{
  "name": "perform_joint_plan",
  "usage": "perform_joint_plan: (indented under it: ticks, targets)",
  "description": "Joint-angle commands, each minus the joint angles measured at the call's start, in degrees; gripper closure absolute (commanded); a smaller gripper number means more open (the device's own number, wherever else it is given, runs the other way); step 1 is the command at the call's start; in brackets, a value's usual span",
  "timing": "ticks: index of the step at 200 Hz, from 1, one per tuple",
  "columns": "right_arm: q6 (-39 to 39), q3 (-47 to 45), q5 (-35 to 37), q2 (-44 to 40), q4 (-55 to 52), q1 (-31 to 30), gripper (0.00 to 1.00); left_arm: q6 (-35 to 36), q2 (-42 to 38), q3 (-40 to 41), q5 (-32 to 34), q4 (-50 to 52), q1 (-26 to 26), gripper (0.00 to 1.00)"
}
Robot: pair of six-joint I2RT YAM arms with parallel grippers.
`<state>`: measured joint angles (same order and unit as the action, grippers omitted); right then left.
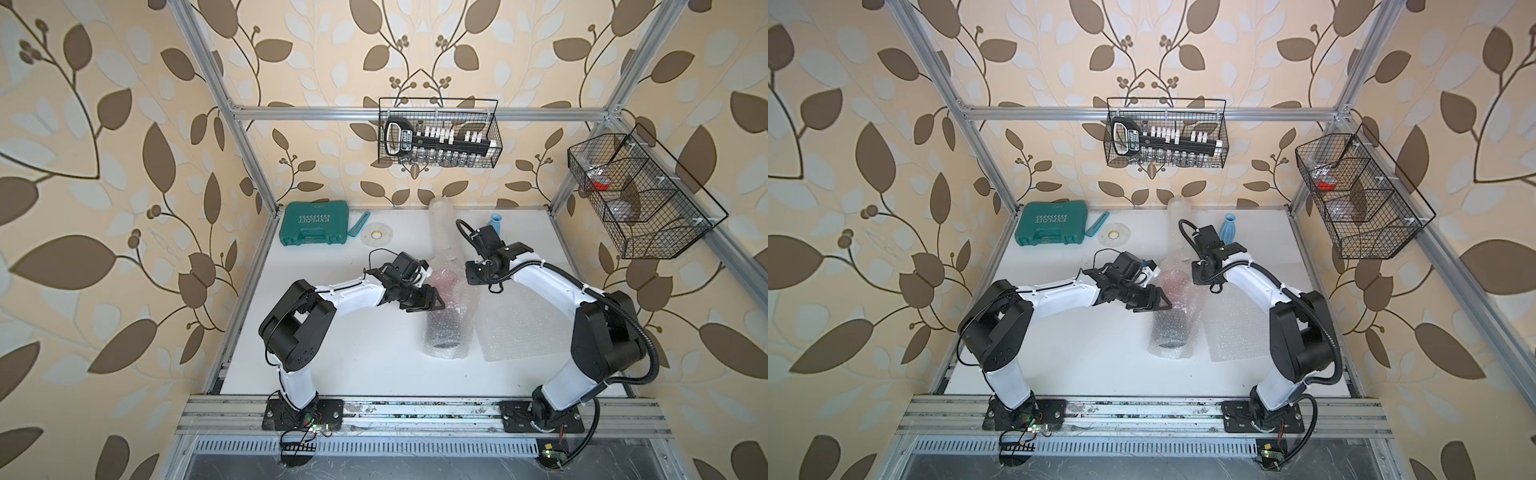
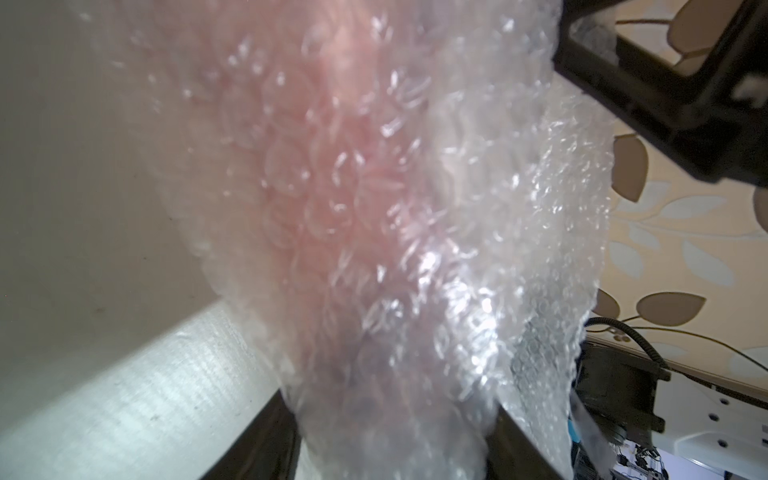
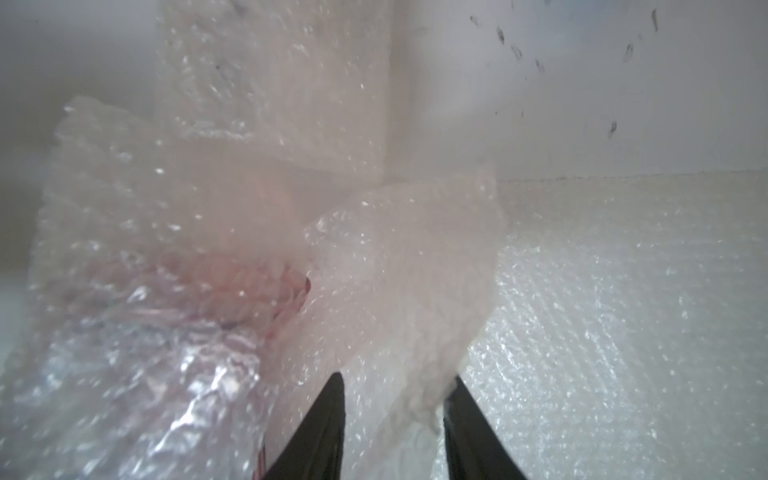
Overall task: Unwrap the vase from the bubble wrap
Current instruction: Unwrap the bubble wrap at the center of the board.
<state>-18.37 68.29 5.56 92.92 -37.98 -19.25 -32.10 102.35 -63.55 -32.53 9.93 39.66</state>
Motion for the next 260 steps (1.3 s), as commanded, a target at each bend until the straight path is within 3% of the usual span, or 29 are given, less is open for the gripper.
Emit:
perform_joint_plan:
  ticks: [1, 19, 78, 116, 180, 260]
  targets:
    - [-2.4, -4.2, -9.7, -2.4, 3.3, 0.3, 0.6, 1.2, 2.7, 3.5, 7.0, 14.8, 0.6, 0.4]
    - [-3.7, -7.0, -12.5, -3.6, 4.4, 0.4, 0.58, 1.3, 2.6, 3.3, 7.0, 15.0, 0.6, 0.4]
    - [-5.5, -13.0, -8.7, -4.4, 5.1, 0.5, 0.57, 1.4, 1.6, 3.0, 7.0, 15.4, 0.6, 0.39]
    - [-4.9, -13.7, -13.7, -7.4, 7.0, 0.6, 1.0, 0.6, -2.2, 4.6, 7.3, 13.2, 0.6, 0.36]
    - [-0.7, -5.6, -19.4, -12.8, 3.3, -0.7, 1.0, -1.4, -12.8, 8.5, 10.8, 8.5, -1.7, 0.15]
    - [2.2, 6.4, -19.9, -9.1, -1.9, -5.9, 1.0, -1.7, -22.0, 13.9, 12.6, 5.0, -6.0, 0.07]
